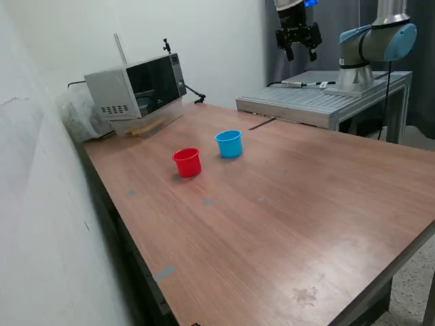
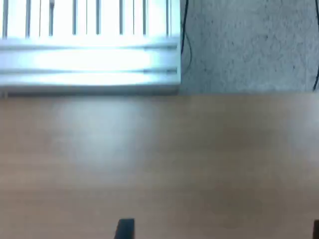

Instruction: Place red objects in the red bin, and blue objects in the blue bin.

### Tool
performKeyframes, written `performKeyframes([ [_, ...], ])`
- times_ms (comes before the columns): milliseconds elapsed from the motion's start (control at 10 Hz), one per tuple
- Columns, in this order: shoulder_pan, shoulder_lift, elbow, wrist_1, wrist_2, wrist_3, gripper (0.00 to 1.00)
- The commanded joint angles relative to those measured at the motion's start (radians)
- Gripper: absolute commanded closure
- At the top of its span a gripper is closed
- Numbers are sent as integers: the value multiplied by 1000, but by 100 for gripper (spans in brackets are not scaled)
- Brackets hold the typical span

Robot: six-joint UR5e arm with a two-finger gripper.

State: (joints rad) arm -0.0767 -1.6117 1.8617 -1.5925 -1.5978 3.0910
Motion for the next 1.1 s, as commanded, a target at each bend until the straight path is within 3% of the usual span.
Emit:
performKeyframes([
  [0,6,-163,80,110,-1,2,0],
  [200,6,-213,65,320,-1,0,0],
  [300,3,-214,32,371,-4,-2,0],
  [1000,-8,-205,-4,384,-5,-5,0],
])
